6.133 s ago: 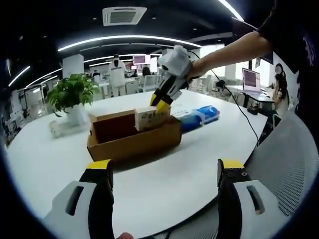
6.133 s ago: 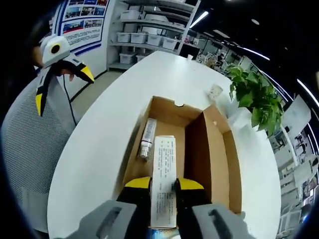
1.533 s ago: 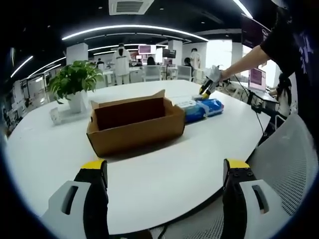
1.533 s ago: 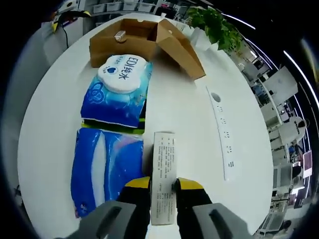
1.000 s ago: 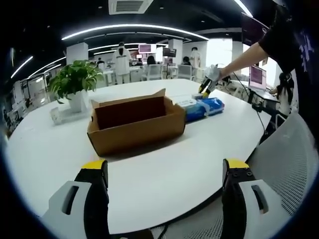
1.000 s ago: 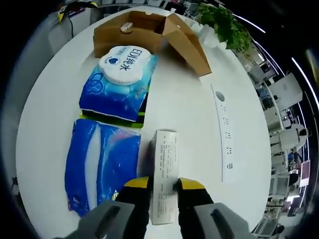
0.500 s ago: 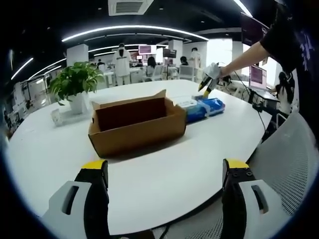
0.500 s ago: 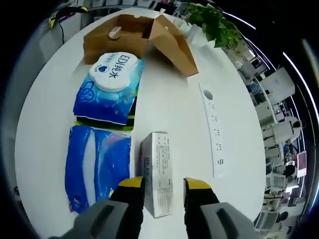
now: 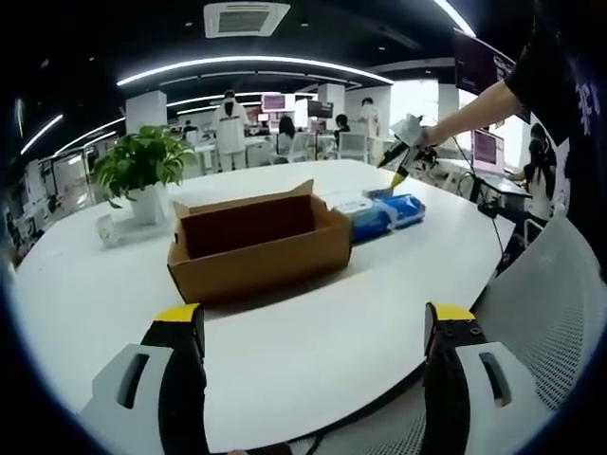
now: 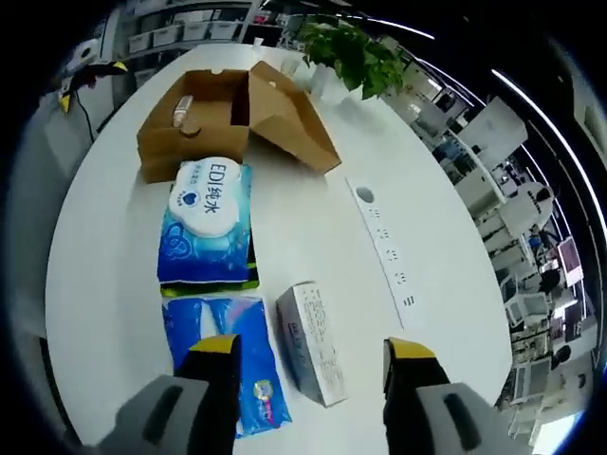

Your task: Operate the shoe box by opening the lid, removing the specified soft item, and placing it in the target area until the item is outside and the box remains undamaged.

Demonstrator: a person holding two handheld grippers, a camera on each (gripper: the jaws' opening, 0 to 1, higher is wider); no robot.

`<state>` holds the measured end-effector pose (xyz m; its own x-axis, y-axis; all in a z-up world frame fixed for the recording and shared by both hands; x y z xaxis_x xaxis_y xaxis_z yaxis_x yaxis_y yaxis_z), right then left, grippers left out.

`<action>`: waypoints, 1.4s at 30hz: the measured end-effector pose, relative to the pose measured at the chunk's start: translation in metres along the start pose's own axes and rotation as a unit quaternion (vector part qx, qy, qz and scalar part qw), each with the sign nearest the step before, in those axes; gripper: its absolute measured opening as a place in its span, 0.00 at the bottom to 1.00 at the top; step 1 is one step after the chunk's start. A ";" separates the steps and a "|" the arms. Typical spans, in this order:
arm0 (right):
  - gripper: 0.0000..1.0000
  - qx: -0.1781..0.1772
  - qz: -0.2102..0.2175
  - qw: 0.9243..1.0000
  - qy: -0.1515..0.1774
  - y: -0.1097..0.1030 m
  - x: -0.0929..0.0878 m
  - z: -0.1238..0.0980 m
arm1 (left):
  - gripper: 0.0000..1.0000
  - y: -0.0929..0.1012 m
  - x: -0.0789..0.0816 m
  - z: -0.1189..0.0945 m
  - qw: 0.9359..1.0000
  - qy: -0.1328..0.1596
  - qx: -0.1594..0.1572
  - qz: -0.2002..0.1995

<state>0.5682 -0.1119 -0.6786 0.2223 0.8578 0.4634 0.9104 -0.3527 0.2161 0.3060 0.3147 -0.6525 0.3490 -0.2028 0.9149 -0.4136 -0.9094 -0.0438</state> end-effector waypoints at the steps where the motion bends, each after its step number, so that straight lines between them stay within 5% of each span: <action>1: 0.64 -0.002 0.004 1.000 0.004 -0.003 0.003 -0.002 | 0.95 0.000 0.000 0.000 1.000 0.000 -0.001 0.002; 20: 0.99 -0.022 0.131 0.985 0.107 -0.069 0.049 -0.030 | 0.97 0.004 0.004 0.000 1.000 0.009 -0.012 0.004; 42: 0.99 -0.074 0.195 0.959 0.194 -0.119 0.065 -0.066 | 0.99 0.008 0.007 -0.001 1.000 0.008 -0.027 -0.010</action>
Point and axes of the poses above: the point that each gripper's makers call its tool centre point, and the gripper's own axes: z roughly forward along the fingers, y roughly to its right, x roughly out of its top, the point moved 1 cm from there along -z, roughly backward along the fingers, and after that the axes turned 9 degrees about x, right-handed, at the moved point
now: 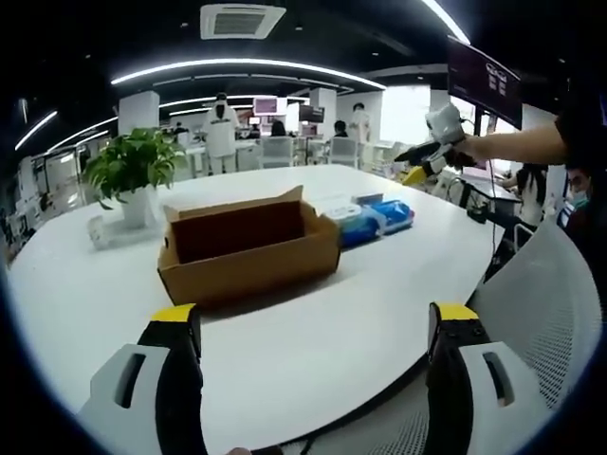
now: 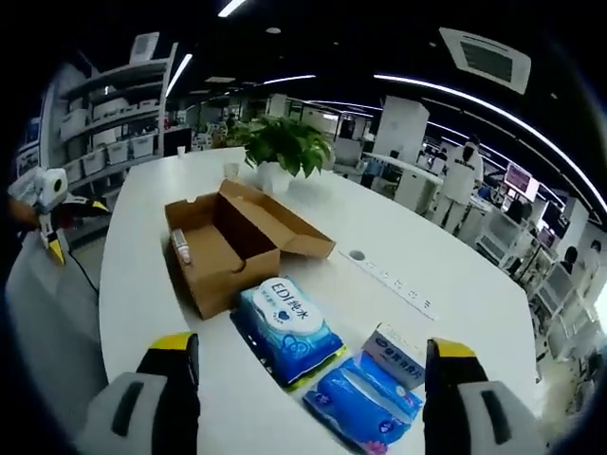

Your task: Operate the shoe box by opening the lid, removing the specified soft item, and placing it in the target area until the item is outside and the box remains undamaged.

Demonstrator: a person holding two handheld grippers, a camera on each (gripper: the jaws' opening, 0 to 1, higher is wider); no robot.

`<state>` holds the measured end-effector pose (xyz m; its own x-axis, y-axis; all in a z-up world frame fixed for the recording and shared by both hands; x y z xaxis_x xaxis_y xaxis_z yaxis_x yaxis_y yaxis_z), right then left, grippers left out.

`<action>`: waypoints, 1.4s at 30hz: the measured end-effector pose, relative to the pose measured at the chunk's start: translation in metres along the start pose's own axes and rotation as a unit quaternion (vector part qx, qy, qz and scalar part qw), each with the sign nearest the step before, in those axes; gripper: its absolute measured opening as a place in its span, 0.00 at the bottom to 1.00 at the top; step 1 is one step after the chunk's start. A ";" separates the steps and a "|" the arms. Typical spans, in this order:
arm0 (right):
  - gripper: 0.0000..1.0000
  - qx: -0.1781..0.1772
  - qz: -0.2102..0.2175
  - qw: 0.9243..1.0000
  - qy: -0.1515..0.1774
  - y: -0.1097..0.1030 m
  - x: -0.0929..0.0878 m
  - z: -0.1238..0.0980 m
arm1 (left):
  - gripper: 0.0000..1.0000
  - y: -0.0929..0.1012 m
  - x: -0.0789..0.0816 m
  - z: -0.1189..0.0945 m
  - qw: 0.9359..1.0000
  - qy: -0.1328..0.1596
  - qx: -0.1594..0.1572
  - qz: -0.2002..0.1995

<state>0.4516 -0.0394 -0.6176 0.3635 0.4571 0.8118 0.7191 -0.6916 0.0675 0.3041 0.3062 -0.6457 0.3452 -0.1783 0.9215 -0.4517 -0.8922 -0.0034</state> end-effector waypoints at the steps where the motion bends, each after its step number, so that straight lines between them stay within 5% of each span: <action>1: 0.99 -0.003 0.006 1.000 0.005 -0.002 0.000 -0.002 | 0.99 0.000 0.000 0.000 1.000 0.000 -0.001 -0.001; 21: 0.99 -0.035 0.036 0.998 0.031 -0.063 -0.029 -0.028 | 0.95 -0.026 0.032 0.018 1.000 0.010 -0.016 0.004; 42: 0.99 -0.062 0.047 0.996 0.051 -0.103 -0.038 -0.050 | 0.84 -0.070 0.080 0.065 0.996 -0.020 -0.038 0.084</action>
Point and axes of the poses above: the point that each gripper's makers call its tool centre point, and the gripper's own axes: z roughly forward along the fingers, y roughly to its right, x roughly out of its top, the point moved 1 cm from there along -z, roughly backward along the fingers, and after that the axes turned 9 degrees about x, right-handed, at the moved point
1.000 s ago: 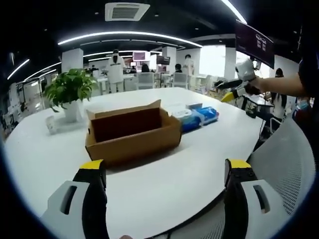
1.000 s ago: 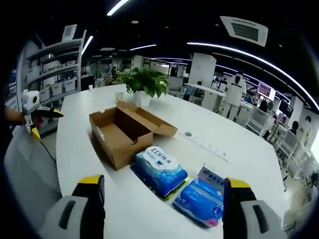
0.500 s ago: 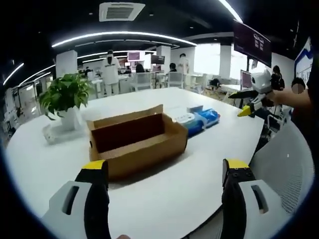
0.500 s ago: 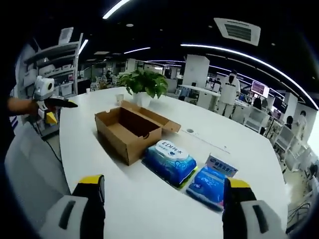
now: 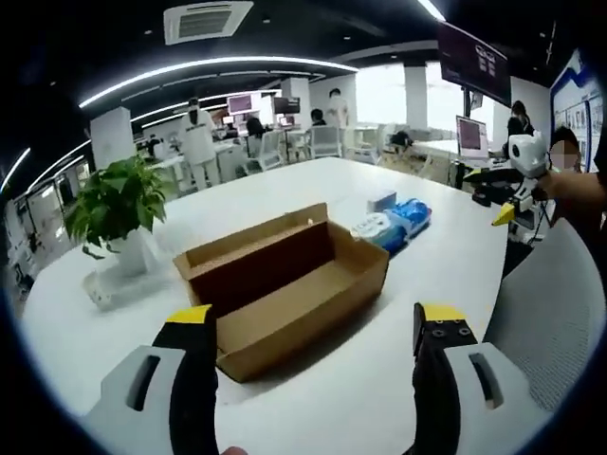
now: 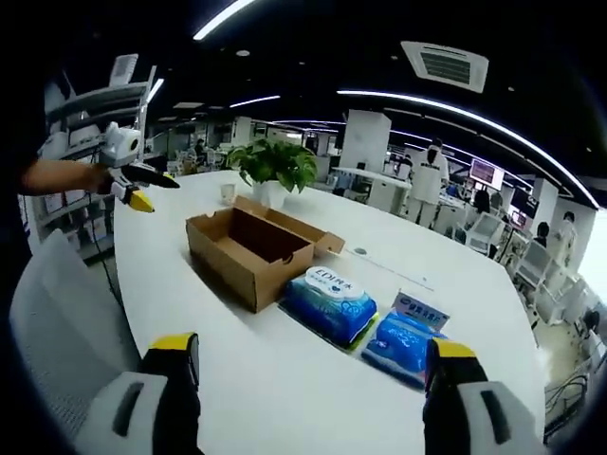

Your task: Operate the shoe box by opening the lid, removing the specified soft item, and placing it in the target area until the item is outside and the box remains undamaged.

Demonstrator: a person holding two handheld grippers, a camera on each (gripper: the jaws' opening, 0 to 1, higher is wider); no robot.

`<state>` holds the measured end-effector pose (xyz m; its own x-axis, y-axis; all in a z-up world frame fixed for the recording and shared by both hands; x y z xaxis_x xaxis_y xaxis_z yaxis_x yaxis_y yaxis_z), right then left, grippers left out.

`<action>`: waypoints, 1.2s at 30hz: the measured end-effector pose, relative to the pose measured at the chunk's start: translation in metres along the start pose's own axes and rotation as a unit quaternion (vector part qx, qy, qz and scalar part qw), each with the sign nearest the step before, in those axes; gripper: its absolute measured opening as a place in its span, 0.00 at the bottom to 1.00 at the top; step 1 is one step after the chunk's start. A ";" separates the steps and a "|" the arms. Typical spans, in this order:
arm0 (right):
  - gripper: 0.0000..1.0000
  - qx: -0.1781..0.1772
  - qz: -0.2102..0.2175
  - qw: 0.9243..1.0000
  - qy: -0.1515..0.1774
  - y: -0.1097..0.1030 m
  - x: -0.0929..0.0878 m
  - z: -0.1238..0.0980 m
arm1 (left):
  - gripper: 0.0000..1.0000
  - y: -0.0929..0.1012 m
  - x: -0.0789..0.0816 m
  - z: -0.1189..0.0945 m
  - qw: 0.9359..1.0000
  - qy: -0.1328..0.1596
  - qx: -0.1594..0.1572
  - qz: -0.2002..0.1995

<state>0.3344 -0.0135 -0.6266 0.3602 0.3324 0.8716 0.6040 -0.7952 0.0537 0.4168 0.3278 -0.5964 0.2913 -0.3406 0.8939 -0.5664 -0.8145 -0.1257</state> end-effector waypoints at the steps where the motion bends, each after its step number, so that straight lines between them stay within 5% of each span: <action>1: 0.99 0.001 0.010 1.000 0.004 -0.002 0.000 -0.001 | 0.83 -0.002 0.002 0.003 1.000 -0.001 -0.004 0.004; 7: 0.99 0.002 0.021 1.000 0.008 -0.011 -0.004 -0.004 | 0.66 -0.009 0.012 0.016 0.999 -0.010 -0.044 0.027; 18: 0.99 0.012 -0.005 1.000 -0.003 -0.030 -0.004 -0.006 | 0.67 -0.027 0.017 0.050 0.994 -0.039 -0.071 0.074; 23: 0.99 0.010 0.006 1.000 -0.009 -0.034 -0.013 -0.009 | 0.62 -0.036 0.003 0.066 0.982 -0.076 -0.089 0.145; 36: 0.99 0.026 0.006 0.999 -0.023 -0.044 -0.020 -0.008 | 0.52 -0.034 -0.011 0.107 0.968 -0.132 -0.139 0.165</action>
Point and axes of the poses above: the point that each gripper's makers call its tool centre point, and the gripper's own axes: z roughly forward along the fingers, y roughly to its right, x roughly out of its top, the point moved 1 cm from there along -z, roughly backward along the fingers, and after that the axes turned 9 degrees about x, right-handed, at the moved point
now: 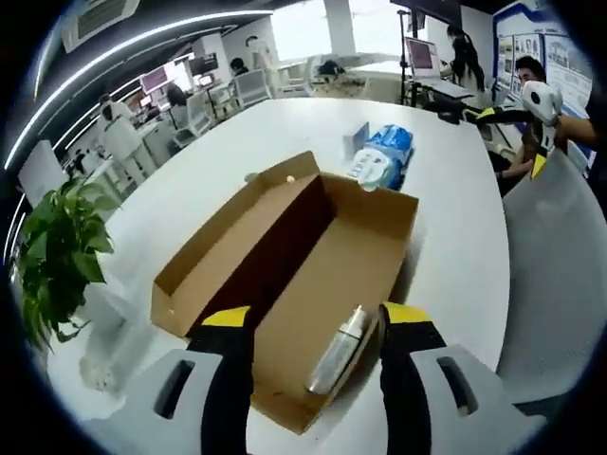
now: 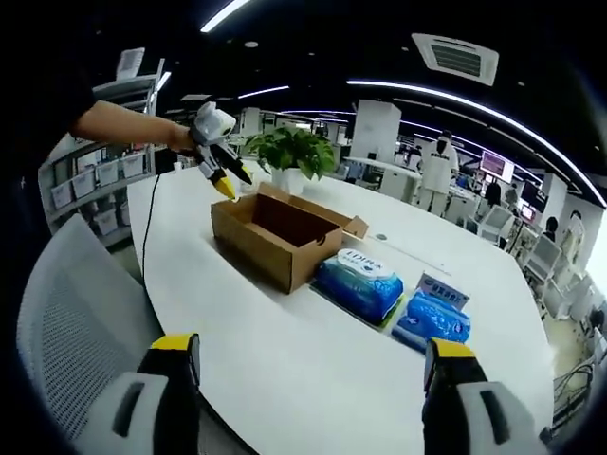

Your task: Operate the shoe box by opening the lid, removing the specified soft item, and placing it in the target area until the item is outside and the box remains undamaged.

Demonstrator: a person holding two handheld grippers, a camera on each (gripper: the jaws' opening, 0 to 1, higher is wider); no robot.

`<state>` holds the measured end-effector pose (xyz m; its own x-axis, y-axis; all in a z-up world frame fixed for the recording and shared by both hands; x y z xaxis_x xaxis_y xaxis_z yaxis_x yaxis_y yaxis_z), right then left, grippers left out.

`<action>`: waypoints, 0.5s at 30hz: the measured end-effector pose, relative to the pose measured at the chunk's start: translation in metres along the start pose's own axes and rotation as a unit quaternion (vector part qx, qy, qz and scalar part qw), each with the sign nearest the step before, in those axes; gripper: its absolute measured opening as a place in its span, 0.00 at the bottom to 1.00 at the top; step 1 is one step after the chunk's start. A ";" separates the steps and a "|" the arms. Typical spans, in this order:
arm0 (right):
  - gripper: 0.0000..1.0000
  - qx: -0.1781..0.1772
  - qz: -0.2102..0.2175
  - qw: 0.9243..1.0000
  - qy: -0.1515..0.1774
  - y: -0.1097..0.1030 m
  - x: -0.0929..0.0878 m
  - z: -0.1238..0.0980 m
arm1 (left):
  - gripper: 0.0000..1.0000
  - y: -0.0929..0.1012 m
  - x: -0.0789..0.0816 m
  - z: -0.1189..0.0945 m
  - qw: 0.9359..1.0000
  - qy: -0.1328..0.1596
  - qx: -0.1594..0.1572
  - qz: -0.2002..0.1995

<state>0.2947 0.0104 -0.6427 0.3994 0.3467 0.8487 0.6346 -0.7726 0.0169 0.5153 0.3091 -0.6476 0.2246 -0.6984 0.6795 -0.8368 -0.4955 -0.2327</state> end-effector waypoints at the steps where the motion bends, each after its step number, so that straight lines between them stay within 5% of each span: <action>1: 0.99 0.001 0.001 1.000 0.000 0.000 0.000 -0.001 | 0.52 0.001 -0.001 0.002 1.000 -0.005 -0.005 0.006; 8: 0.98 -0.002 0.006 1.000 -0.001 0.002 -0.002 -0.001 | 0.49 0.006 -0.014 0.022 0.996 -0.053 -0.048 0.051; 15: 0.98 0.005 0.017 1.000 -0.005 -0.003 -0.007 0.002 | 0.43 0.013 -0.041 0.035 0.978 -0.130 -0.093 0.137</action>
<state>0.2913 0.0109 -0.6498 0.4269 0.3255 0.8437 0.6269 -0.7789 -0.0167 0.5133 0.3131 -0.7029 0.0780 -0.9114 0.4040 -0.9544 -0.1854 -0.2340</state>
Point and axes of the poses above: the point that each gripper's makers call its tool centre point, and the gripper's own axes: z roughly forward along the fingers, y roughly to its right, x roughly out of its top, the point moved 1 cm from there along -z, roughly backward along the fingers, and after that the axes turned 9 degrees about x, right-handed, at the moved point
